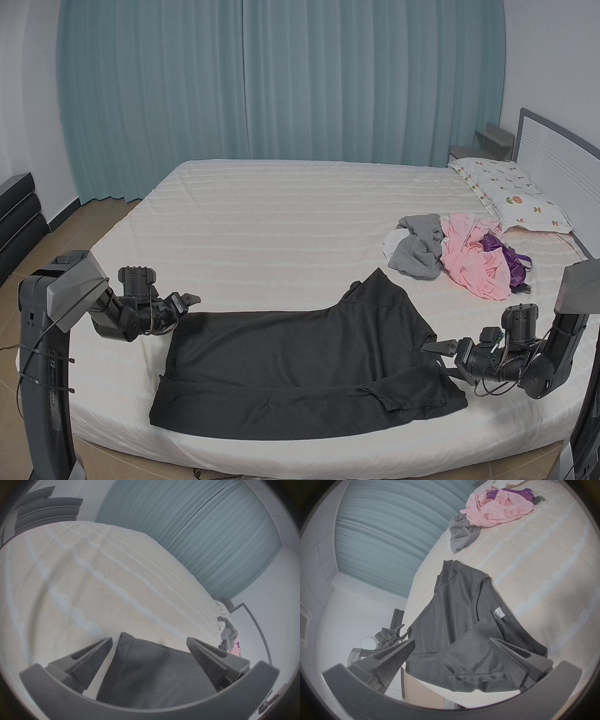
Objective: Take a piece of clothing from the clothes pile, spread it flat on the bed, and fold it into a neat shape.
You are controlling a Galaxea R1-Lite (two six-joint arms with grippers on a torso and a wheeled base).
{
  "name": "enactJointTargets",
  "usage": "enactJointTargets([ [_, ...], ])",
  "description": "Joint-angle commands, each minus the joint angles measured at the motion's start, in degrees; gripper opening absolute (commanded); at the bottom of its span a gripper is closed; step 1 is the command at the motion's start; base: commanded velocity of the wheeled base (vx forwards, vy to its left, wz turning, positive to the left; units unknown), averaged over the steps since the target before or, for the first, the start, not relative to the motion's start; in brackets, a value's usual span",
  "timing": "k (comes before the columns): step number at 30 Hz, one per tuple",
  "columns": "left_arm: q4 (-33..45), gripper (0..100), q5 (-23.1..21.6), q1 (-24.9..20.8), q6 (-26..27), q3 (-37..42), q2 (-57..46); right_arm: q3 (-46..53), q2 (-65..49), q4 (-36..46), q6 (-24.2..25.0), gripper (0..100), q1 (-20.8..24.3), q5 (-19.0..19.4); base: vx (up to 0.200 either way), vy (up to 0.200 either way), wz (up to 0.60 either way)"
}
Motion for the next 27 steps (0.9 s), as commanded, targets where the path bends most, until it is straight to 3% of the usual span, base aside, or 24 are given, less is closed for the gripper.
enactJointTargets([
  [1, -0.5, 0, 0.1, 0.0, 0.0, 0.1, 1.1, 0.1, 0.0, 0.0, 0.1, 100, 0.1, 0.5, 0.0, 0.0, 0.0],
  [9, -0.7, 0, 1.5, 0.0, 0.2, 0.0, 1.5, -0.5, -0.4, -0.1, 0.3, 100, 0.0, 0.2, 0.0, 0.0, 0.0],
  [14, -4.1, 0, 6.4, 0.2, -1.0, 0.1, 1.8, -1.8, -1.5, -0.1, 0.4, 100, 0.8, -0.5, 0.0, 0.0, 0.0],
  [18, -5.5, 0, 7.1, 0.3, -3.3, 0.7, 1.6, -3.7, -1.3, 0.4, 0.6, 100, 0.9, -1.2, 0.0, 0.0, 0.0],
  [25, -5.6, 0, 7.2, 0.3, -4.3, 1.2, 1.6, -13.1, 3.1, 4.0, 0.4, 100, 3.1, -6.0, 0.0, 0.0, 0.0],
  [27, -5.6, 0, 7.1, 0.3, -4.4, 1.2, 1.6, -19.2, 4.8, 8.5, 0.3, 100, 4.2, -8.2, 0.0, 0.0, 0.0],
])
